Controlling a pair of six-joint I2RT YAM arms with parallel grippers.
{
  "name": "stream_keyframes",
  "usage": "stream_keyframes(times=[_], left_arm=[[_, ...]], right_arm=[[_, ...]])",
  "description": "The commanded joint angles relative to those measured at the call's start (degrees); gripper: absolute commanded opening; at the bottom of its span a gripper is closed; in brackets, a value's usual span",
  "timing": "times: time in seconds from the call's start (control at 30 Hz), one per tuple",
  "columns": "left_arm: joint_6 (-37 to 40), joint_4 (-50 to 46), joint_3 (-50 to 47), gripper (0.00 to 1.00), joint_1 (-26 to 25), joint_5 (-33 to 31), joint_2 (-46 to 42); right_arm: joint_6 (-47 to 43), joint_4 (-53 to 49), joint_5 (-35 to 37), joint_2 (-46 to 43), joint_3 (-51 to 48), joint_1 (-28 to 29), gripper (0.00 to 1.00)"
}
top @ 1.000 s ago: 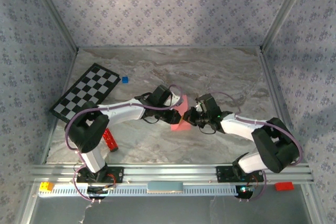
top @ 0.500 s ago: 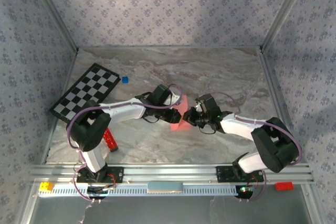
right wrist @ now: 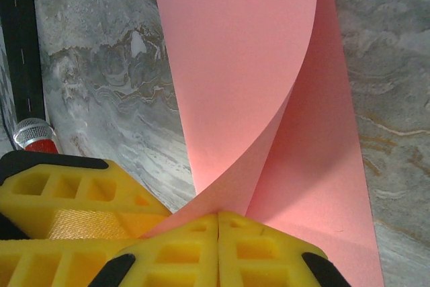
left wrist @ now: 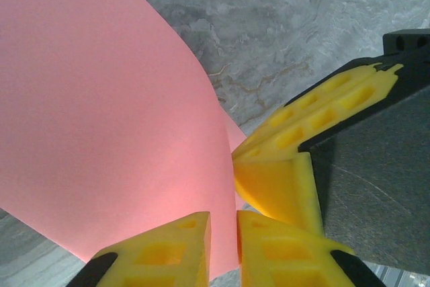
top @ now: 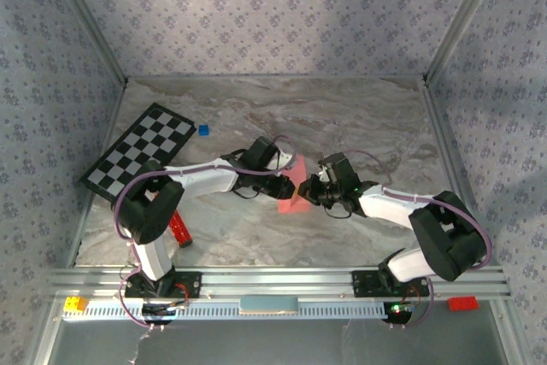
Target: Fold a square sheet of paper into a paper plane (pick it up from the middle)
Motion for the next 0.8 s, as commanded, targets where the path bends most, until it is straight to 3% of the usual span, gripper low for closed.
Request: stream_keyframes(times=[0.0,0.23,0.4,0.77], left_arm=[[0.03,1.55,1.44,0.13,0.45,2.13,0.13],[0.20,1.21,1.10,0.03,0.88,1.21,-0.33],[0.77,0.12,0.68,0.03,1.44,-0.35,-0.46],[0.82,-0.25,0.88,0.02,1.66,-0.33,0.53]], right_arm=[[-0.09,-0.99,-0.83,0.53,0.78,-0.32,0.08],[-0.34,-2.87,0.20,0.38,0.99,-0.32,0.08],[-3.08,-11.89,5.89,0.37,3.90,0.88,0.09],[-4.46,-15.69,9.28,6.12,7.62,2.82,0.07]])
